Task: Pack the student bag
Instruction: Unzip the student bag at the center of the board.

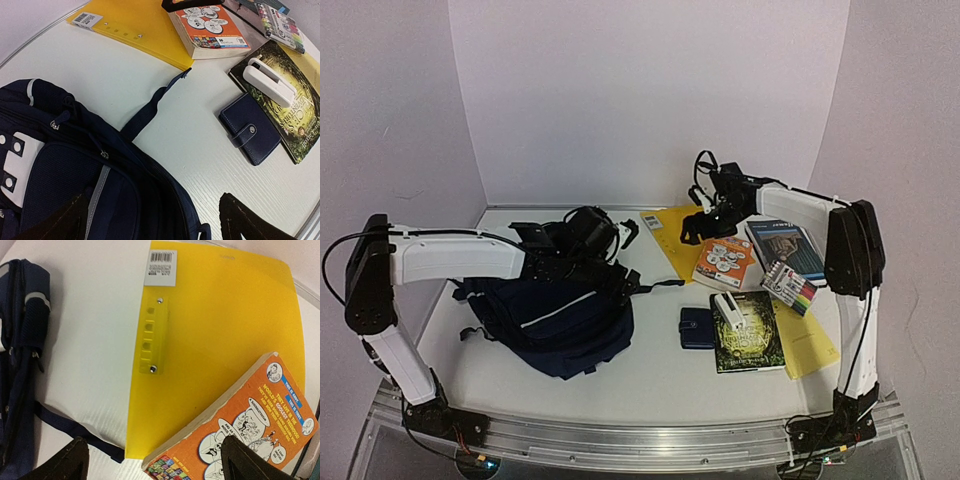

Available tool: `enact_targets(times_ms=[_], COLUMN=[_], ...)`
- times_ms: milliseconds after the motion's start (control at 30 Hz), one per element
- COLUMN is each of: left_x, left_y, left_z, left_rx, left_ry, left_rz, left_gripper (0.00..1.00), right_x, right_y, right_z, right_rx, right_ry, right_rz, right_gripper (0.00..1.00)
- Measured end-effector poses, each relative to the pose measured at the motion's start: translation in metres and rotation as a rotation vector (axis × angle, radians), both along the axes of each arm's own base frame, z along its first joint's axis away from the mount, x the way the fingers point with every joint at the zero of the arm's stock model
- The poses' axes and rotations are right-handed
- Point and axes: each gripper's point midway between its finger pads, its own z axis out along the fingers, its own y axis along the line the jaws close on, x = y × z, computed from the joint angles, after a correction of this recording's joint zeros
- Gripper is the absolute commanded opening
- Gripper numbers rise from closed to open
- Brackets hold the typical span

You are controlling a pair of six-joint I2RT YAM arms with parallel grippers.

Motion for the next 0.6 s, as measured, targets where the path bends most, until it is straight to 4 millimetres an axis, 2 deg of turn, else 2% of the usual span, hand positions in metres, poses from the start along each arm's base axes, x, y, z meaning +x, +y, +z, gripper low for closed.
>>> enact_targets(times_ms=[167,267,500,600], left_x=[0.002,0.002,0.003,0.003], left_y=[-0.003,-0.003,-0.002,-0.002], left_z=[-0.015,-0.018,-0.02,-0.02], left_rx=[0.016,0.017,0.012,0.007], left_ry=[0.025,0.03,0.035,0.035], left_rz=[0.011,0.016,0.03,0.037], left_gripper=[0.91,0.92,0.93,0.94], right_x=[-0.001,-0.002,-0.011,-0.011], right_y=[-0.017,-0.029,-0.083,-0.102], right_z=[-0.021,-0.03,-0.07,-0.077], right_rx=[-0.057,-0.074,-0.098,-0.099], right_ry=[0.039,0.062,0.184,0.212], right_rz=[-0.015,-0.041,-0.179,-0.224], right_gripper=[0.93,0.95,0.98,0.98])
